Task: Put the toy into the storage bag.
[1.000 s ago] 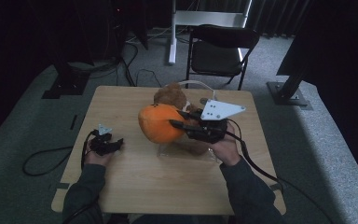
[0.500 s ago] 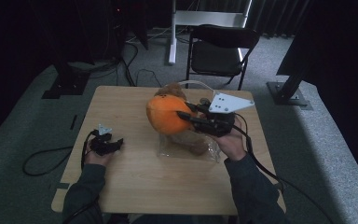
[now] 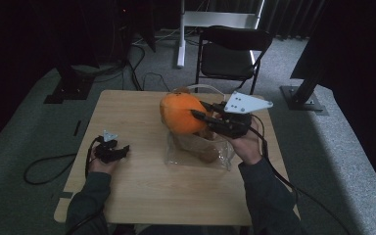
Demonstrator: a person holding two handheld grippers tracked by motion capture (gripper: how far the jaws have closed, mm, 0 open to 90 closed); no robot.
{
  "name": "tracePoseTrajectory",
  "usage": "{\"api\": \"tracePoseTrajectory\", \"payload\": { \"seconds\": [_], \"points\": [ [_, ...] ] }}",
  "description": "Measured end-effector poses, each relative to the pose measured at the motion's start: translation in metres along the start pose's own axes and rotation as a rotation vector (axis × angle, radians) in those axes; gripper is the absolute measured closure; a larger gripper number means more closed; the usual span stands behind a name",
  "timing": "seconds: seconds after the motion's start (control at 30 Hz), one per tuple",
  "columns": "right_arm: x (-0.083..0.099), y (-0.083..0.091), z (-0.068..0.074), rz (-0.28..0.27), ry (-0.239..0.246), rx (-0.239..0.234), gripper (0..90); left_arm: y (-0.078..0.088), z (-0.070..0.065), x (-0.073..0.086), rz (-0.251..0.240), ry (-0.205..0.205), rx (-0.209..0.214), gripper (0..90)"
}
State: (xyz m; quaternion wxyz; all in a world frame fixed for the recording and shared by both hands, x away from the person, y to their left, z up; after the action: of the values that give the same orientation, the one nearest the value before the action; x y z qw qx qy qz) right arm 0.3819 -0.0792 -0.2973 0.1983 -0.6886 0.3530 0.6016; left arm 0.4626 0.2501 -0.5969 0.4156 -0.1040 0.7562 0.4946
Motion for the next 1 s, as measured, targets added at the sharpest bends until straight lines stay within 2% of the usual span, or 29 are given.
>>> {"api": "tracePoseTrajectory", "payload": {
  "seconds": [0.57, 0.87, 1.0],
  "points": [
    [0.002, 0.003, -0.017, 0.012, 0.017, 0.078, 69.2, 0.000, 0.000, 0.000, 0.002, -0.001, 0.000, 40.1],
    [0.011, 0.008, -0.030, 0.022, -0.008, 0.108, 69.2, 0.000, 0.000, 0.000, 0.001, -0.001, 0.000, 40.1],
    [0.013, 0.010, -0.033, 0.025, -0.005, 0.119, 69.1, 0.000, 0.000, 0.000, 0.001, -0.001, 0.001, 40.1]
  ]
}}
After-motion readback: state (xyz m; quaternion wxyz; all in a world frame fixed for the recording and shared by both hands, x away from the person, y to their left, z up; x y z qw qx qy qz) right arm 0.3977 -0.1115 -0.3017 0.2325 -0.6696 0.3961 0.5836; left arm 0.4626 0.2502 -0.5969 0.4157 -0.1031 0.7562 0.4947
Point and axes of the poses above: each handheld gripper's, and its own axes: y roughly backward along the jaws, x roughly out of its underside, z roughly to its left, the point moved 8 cm from there along -y, roughly forward along the jaws, and after that the axes turned 15 degrees about x, right-handed, at the moved point
